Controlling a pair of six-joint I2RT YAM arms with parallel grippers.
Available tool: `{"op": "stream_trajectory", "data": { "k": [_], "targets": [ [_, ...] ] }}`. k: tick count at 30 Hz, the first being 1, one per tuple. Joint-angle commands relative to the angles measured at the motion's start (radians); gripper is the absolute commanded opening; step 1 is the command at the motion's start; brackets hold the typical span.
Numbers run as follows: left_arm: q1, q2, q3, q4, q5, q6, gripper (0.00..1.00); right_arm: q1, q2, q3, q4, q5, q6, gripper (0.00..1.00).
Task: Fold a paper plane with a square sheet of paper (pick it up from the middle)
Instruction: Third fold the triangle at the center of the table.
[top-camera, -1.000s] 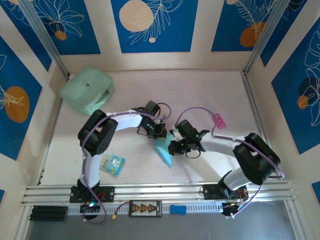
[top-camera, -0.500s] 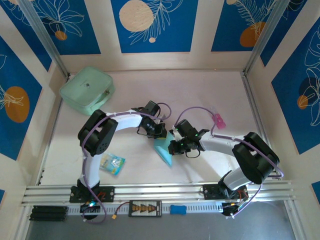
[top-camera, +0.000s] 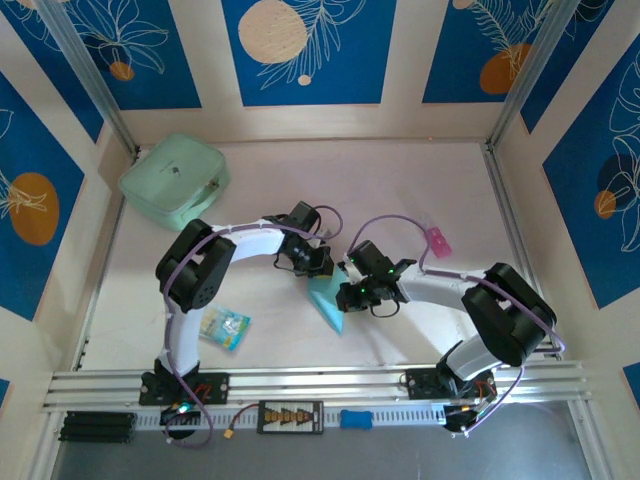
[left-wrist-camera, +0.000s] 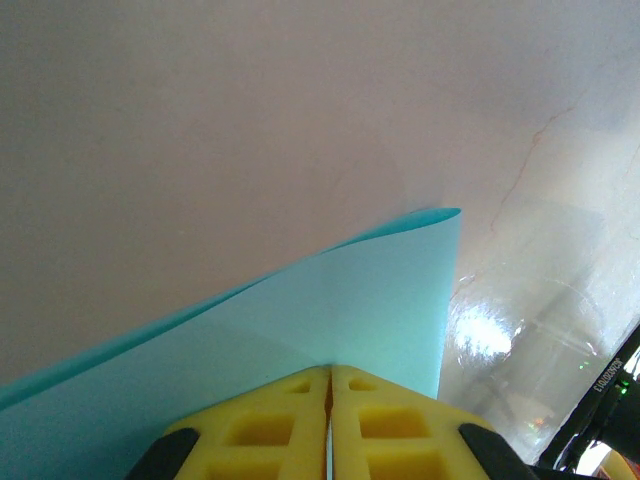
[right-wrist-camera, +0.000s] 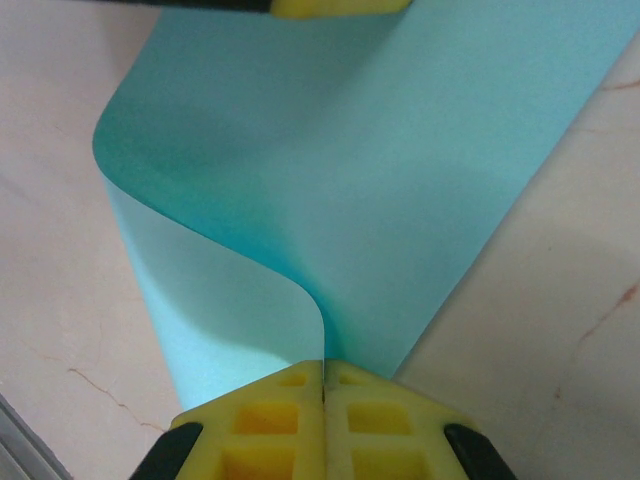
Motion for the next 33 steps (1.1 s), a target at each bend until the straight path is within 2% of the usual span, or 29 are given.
{"op": "stream_trajectory", "data": {
  "k": [1, 33],
  "targets": [
    [-0.011, -0.01, -0.033, -0.049, -0.021, 0.002, 0.11, 0.002, 0.013, 0.026, -0.016, -0.001, -0.005, 0.02],
    [-0.01, -0.007, -0.036, -0.042, -0.019, -0.006, 0.1, 0.006, 0.014, 0.027, -0.031, 0.007, 0.003, 0.02]
  ]
}}
